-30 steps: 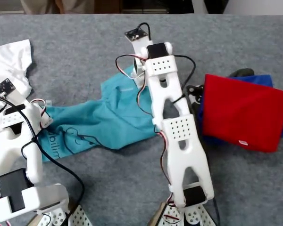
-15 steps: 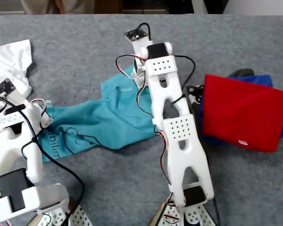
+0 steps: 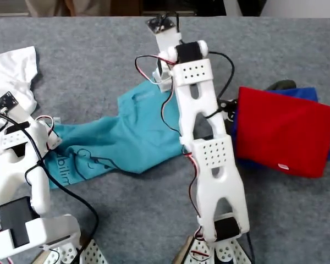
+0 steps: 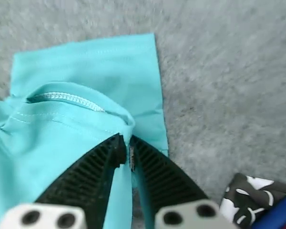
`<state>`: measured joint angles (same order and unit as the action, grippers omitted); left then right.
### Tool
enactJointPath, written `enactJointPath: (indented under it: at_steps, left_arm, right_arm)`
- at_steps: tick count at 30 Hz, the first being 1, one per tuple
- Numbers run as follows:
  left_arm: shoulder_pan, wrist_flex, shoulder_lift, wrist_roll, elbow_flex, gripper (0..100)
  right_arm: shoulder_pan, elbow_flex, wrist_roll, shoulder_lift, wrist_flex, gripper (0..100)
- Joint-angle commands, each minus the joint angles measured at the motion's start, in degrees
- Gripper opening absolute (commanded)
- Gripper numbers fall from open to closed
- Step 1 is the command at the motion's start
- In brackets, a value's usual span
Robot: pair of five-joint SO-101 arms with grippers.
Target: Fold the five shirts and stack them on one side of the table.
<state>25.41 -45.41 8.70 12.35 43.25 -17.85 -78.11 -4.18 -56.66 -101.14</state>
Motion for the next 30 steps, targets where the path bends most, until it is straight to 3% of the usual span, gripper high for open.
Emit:
enactJointPath:
  at_steps: [1,5,12,18,25,30]
  left_arm:
    - [0.35,0.88,2.33,-0.09,-0.26,2]
    - [0.62,0.35,2.24,0.53,-1.58,4]
    - [0.79,-5.71,2.51,7.82,-4.84,23]
    - [0.88,-11.96,2.42,7.56,-13.71,23]
    - [2.99,-27.69,1.89,3.08,-31.91,23]
    - [3.78,-28.92,-2.24,3.43,-40.44,23]
  right_arm:
    - [0.48,-0.22,0.18,7.34,-0.88,0.4]
    - [0.40,-0.13,0.00,9.19,-0.88,0.4]
    - [0.40,-0.13,-0.18,12.35,-0.97,0.4]
    - [0.75,0.31,-1.76,12.53,-1.14,0.4]
    - [0.84,4.62,-2.64,12.53,-0.97,0.4]
    - [0.84,5.14,-2.64,12.53,-0.97,0.4]
